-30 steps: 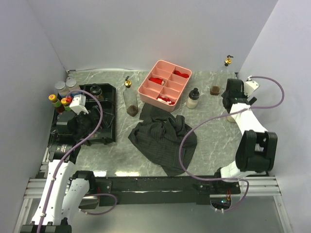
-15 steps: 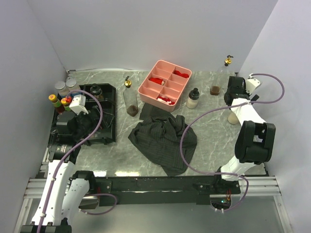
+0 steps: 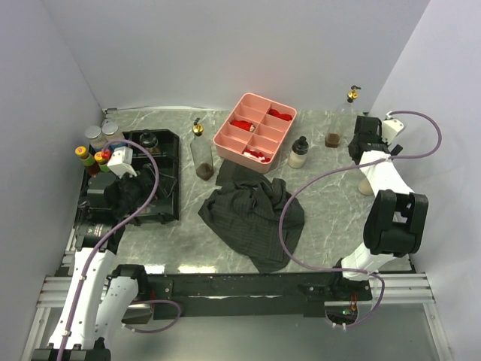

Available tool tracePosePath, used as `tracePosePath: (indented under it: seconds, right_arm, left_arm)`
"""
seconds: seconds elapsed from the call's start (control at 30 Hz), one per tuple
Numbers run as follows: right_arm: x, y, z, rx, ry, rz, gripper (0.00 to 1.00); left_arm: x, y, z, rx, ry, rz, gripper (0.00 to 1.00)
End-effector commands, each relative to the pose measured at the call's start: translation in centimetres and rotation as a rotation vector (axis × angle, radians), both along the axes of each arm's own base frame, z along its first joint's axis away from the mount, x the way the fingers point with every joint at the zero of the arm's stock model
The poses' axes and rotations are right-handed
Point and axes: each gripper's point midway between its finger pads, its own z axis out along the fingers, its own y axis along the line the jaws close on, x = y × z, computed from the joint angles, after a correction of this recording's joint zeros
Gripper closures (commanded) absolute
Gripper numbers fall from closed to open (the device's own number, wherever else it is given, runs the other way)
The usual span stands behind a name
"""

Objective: Organize the condiment bottles
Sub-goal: Pick up the bottle from the corner of the board.

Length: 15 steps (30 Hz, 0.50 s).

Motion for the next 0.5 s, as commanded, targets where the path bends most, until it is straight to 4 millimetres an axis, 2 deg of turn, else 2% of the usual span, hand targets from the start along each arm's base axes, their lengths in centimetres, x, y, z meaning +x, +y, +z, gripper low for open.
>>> tracePosePath:
  seconds: [0.0, 0.07, 0.17, 0.47]
  right_arm:
    - [-2.1, -1.0, 2.1, -0.026, -0.005, -0.050, 0.00]
    - [-3.1, -1.3, 1.7, -0.032, 0.007, -0.068, 0.00]
    - [-3.5, -1.7, 1.0, -0.011, -0.006, -0.068, 0.00]
    - [-3.2, -2.0, -1.5, 0.061, 0.008, -0.047, 0.00]
  left_arm:
    - [0.2, 0.3, 1.0, 0.020, -0.045, 0.009, 0.04]
    - [0.2, 0.3, 1.1, 0.022, -0.046, 0.013, 0.04]
    - [0.2, 0.3, 1.0, 0.020, -0.043, 0.014, 0.04]
    - [0.4, 0.4, 0.8, 0.025, -0.034, 0.016, 0.04]
